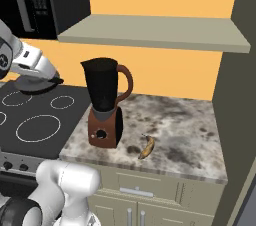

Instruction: Open the blender lid, put the banana in the blender, close the lid, and start the blender.

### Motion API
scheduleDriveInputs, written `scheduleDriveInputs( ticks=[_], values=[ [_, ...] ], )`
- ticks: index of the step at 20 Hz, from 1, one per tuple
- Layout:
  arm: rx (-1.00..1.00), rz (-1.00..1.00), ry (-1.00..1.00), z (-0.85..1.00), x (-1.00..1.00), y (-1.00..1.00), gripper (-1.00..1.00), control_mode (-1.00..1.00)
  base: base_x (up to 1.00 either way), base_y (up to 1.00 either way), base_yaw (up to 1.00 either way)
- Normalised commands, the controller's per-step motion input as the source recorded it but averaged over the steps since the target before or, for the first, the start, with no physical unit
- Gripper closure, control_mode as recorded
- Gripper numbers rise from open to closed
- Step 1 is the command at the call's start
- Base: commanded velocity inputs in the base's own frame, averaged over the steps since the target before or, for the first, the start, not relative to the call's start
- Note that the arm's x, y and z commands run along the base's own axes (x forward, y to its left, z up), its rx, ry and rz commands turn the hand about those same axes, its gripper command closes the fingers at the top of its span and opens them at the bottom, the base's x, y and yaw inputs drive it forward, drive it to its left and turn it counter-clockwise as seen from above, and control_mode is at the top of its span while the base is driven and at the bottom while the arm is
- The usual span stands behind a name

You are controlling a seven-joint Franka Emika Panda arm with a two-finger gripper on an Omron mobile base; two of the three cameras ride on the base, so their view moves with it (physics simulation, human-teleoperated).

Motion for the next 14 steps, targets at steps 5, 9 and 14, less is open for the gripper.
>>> scheduleDriveInputs(
  ticks=[5,9,14],
  values=[
    [0.0,0.0,0.0,-0.59,0.0,0.35,1.0,-1.0,0.0,0.0,0.0],
    [0.0,0.0,0.0,-0.65,0.07,0.33,1.0,-1.0,0.0,0.0,0.0],
    [-0.01,0.0,0.01,-0.61,0.21,0.33,1.0,-1.0,0.0,0.0,0.0]
  ],
)
